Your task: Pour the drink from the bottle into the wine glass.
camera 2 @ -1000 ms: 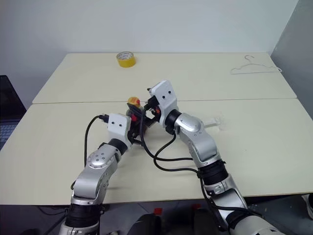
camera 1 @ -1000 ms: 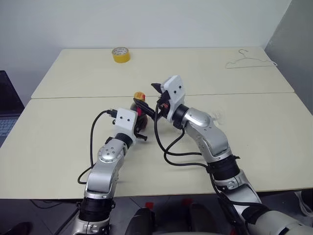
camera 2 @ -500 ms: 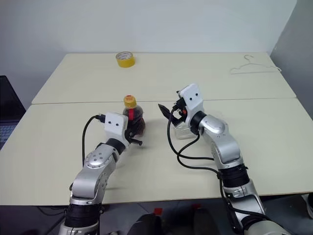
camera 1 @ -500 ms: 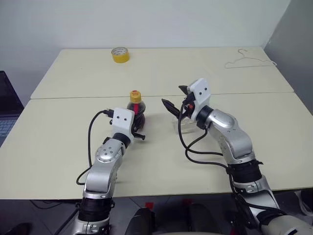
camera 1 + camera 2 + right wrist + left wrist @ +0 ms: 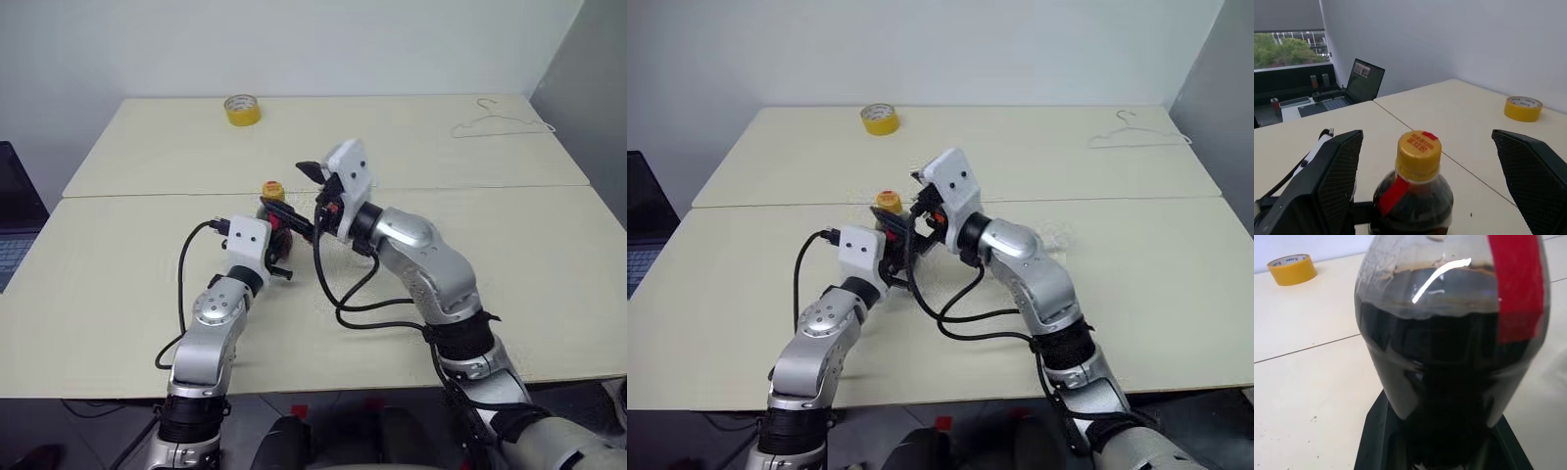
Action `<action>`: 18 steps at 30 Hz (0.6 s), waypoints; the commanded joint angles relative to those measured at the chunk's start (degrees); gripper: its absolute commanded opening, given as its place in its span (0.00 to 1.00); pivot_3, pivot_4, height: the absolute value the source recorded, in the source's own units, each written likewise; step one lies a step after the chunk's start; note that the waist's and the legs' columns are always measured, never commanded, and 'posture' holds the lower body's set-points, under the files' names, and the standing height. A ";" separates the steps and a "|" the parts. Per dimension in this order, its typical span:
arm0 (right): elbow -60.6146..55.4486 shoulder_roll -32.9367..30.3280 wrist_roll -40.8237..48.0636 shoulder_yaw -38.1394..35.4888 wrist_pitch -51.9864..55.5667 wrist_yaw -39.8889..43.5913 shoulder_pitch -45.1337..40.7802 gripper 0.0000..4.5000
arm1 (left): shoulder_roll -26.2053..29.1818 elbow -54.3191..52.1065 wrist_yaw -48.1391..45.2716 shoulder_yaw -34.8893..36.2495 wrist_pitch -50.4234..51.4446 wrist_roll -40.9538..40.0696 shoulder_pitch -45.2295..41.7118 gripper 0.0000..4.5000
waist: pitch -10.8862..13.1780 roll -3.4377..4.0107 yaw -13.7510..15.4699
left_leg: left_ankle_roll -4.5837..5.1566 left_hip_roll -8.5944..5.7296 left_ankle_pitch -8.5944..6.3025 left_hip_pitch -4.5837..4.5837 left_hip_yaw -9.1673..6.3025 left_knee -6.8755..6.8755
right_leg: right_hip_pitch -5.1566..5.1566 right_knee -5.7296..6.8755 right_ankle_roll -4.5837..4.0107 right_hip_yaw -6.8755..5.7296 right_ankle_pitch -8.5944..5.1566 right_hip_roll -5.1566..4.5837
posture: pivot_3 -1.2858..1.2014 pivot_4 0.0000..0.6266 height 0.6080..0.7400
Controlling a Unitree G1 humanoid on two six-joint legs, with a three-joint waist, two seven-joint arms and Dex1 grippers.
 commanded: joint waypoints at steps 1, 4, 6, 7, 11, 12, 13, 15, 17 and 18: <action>0.97 0.69 -1.08 0.19 -1.93 -0.51 -1.81 1.00 | -0.01 -2.68 0.05 0.19 -1.09 -0.12 -1.01 0.14 | 0.00 0.00 0.05 | 0.00 -0.02 0.00 0.00 0.00 0.00 | 0.00 -0.01 0.00 0.01 0.00 -0.01 | 0.52 0.24 1.00; 1.99 0.89 -1.81 0.96 -2.38 0.07 -2.16 1.00 | -0.03 -2.69 0.09 0.15 -1.08 -0.08 -1.03 0.14 | 0.00 0.00 -0.03 | 0.00 -0.01 0.00 0.00 0.02 0.01 | 0.00 0.00 0.00 0.02 0.00 -0.02 | 0.52 0.24 1.00; 2.44 0.80 -2.25 1.35 -2.78 0.26 -2.28 1.00 | -0.05 -2.67 0.10 0.12 -1.09 -0.06 -1.06 0.14 | 0.00 0.00 -0.10 | 0.00 0.01 0.00 0.00 0.01 -0.01 | -0.02 0.01 0.00 0.01 0.00 0.00 | 0.52 0.24 1.00; 2.76 0.84 -2.43 1.48 -2.98 0.21 -2.35 1.00 | -0.06 -2.64 0.11 0.11 -1.09 -0.05 -1.09 0.14 | 0.00 0.00 -0.10 | 0.00 0.01 0.00 0.00 0.01 -0.01 | -0.02 0.01 0.00 0.02 0.00 -0.01 | 0.52 0.24 1.00; 4.36 1.60 -3.19 0.64 -3.48 -1.09 -2.79 1.00 | -0.07 -2.55 0.02 0.00 -1.12 -0.07 -1.16 0.14 | 0.00 0.00 -0.11 | 0.00 0.01 0.00 0.00 0.01 -0.01 | -0.02 0.01 0.00 0.01 0.00 -0.01 | 0.52 0.24 1.00; 4.55 1.72 -3.24 0.35 -3.56 -1.25 -2.88 1.00 | -0.02 -2.55 -0.03 0.01 -1.14 -0.07 -1.16 0.14 | 0.00 0.00 -0.11 | 0.00 0.01 0.00 0.00 0.01 -0.01 | -0.02 0.01 0.00 0.02 0.00 0.00 | 0.52 0.24 1.00; 4.73 1.92 -3.06 -0.11 -3.57 -1.48 -2.94 1.00 | 0.03 -2.49 -0.06 0.03 -1.16 -0.07 -1.20 0.14 | 0.00 0.00 -0.11 | 0.00 0.01 0.00 0.00 0.01 -0.01 | -0.02 0.01 0.00 0.01 0.00 -0.01 | 0.52 0.24 1.00; 4.86 1.89 -2.96 -0.66 -3.65 -1.65 -3.03 1.00 | 0.16 -2.35 -0.14 0.20 -1.18 -0.11 -1.35 0.14 | 0.00 0.00 -0.11 | 0.00 0.01 0.00 0.00 0.01 -0.01 | -0.02 0.01 0.00 0.01 0.00 0.00 | 0.52 0.24 1.00; 4.80 1.75 -2.88 -0.83 -3.49 -1.72 -2.94 1.00 | 0.20 -2.30 -0.16 0.27 -1.19 -0.12 -1.41 0.14 | 0.00 0.00 -0.10 | 0.00 0.00 0.00 0.00 0.01 -0.01 | -0.01 0.01 0.00 0.02 0.00 -0.01 | 0.52 0.24 1.00; 4.77 1.61 -2.99 -0.78 -3.40 -1.70 -2.84 1.00 | 0.20 -2.31 -0.15 0.26 -1.20 -0.12 -1.41 0.14 | 0.00 0.00 -0.09 | 0.00 0.00 0.00 0.00 0.01 -0.01 | -0.01 0.01 0.00 0.01 0.00 -0.01 | 0.52 0.24 1.00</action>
